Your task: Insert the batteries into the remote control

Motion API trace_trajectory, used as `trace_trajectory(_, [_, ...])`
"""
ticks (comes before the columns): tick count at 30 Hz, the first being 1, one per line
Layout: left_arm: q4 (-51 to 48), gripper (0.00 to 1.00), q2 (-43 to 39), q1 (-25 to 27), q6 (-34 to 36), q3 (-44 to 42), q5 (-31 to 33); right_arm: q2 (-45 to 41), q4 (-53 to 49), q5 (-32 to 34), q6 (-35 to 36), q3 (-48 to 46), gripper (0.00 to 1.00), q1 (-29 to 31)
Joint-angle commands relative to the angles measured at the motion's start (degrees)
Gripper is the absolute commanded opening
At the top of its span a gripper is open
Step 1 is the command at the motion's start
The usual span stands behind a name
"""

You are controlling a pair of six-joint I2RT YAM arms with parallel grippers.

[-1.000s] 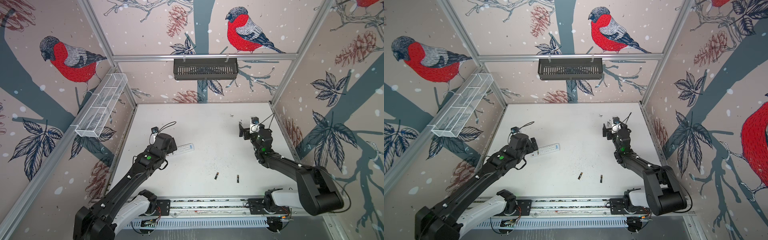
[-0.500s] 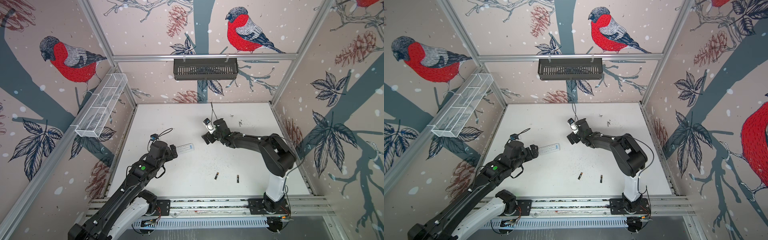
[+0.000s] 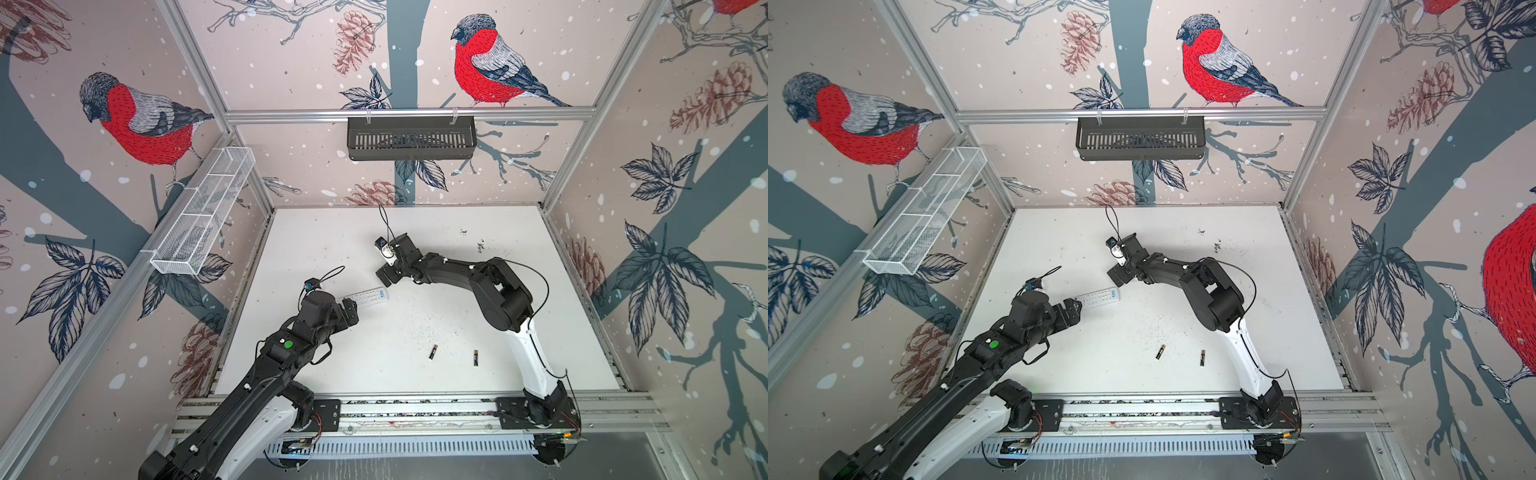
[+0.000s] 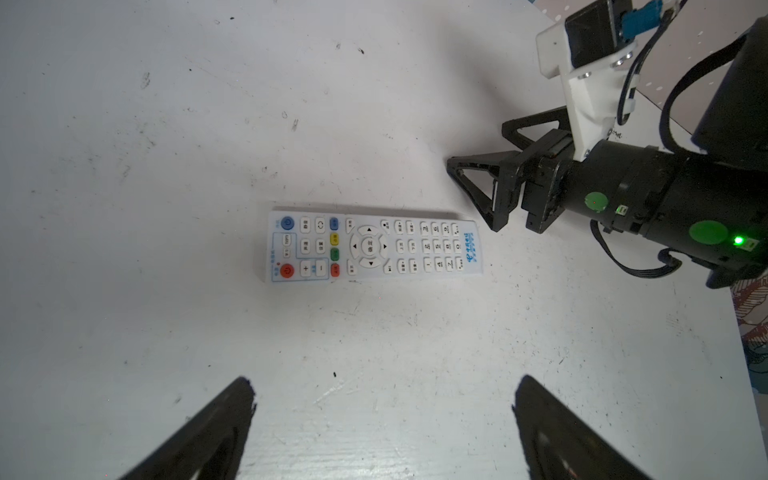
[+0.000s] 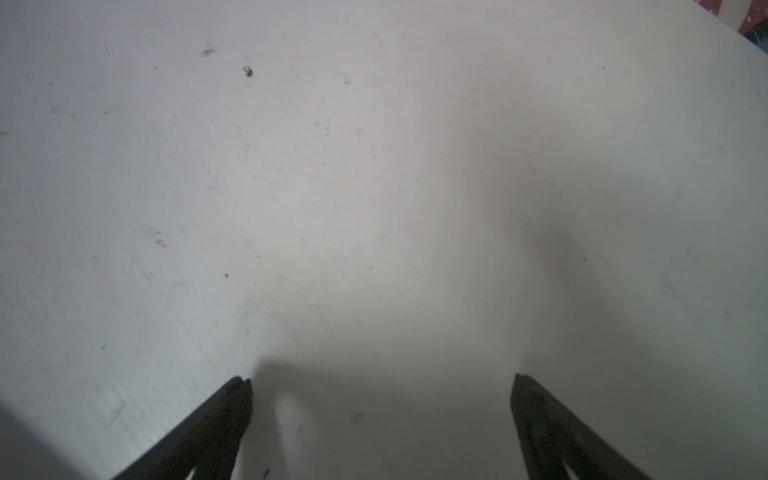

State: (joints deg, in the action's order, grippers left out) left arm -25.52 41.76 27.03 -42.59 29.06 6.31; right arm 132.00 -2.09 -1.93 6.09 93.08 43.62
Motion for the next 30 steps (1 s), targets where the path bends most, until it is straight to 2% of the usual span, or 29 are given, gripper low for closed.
trace_trajectory(1, [2.23, 0.98, 0.30, 0.03, -0.23, 0.20, -0.32, 0.50, -8.70, -0.85, 5.04, -0.69, 1.00, 1.59])
trace_trajectory(7, [1.79, 0.97, 0.51, 0.01, 0.24, 0.97, 0.67, -6.82, -7.44, -0.47, 7.18, -11.85, 1.00, 5.32])
trace_trajectory(13, [1.52, 0.98, 0.43, 0.02, 0.57, 1.32, 1.47, -15.95, -3.94, 3.58, 1.57, -22.46, 0.99, 5.98])
trace_trajectory(20, [1.36, 0.98, 1.21, -0.09, 1.54, 2.29, 1.82, -26.95, -1.62, 0.19, -0.64, -32.80, 0.99, 9.98])
trace_trajectory(24, [0.64, 0.98, 1.58, -0.04, 2.08, 3.39, 3.00, -27.67, -2.27, 0.69, -0.37, -34.19, 0.99, 13.70])
trace_trajectory(30, [0.16, 0.97, 1.48, -0.17, 2.25, 3.85, 3.03, -22.89, -2.21, 1.44, -1.19, -31.23, 0.99, 14.61])
